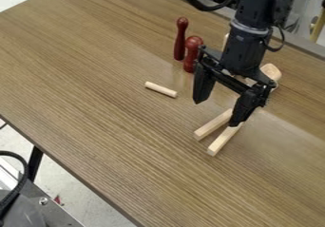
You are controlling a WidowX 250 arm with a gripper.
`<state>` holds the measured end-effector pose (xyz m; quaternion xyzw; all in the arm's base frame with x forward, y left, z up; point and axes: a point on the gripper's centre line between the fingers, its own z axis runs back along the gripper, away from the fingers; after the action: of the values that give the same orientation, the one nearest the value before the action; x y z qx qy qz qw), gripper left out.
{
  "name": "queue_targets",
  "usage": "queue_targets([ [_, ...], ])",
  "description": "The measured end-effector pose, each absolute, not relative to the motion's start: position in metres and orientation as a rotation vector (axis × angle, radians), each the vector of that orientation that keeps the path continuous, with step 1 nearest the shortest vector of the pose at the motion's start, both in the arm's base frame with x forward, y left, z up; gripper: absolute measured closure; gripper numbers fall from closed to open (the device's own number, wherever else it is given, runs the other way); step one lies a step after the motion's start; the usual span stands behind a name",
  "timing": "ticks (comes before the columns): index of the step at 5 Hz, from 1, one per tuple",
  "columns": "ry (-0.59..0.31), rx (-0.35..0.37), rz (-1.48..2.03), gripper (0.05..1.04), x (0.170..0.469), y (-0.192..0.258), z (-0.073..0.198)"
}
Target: Put two log on top of the arch
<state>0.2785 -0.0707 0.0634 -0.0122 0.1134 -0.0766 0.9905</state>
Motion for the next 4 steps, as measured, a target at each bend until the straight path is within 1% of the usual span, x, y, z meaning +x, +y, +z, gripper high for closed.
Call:
queue_targets([
  [1, 0.264, -0.019, -0.152, 0.087, 0.275, -0.070, 0.053],
  [4, 0.291, -0.022, -0.150, 0.086, 0.273, -0.073, 0.041],
])
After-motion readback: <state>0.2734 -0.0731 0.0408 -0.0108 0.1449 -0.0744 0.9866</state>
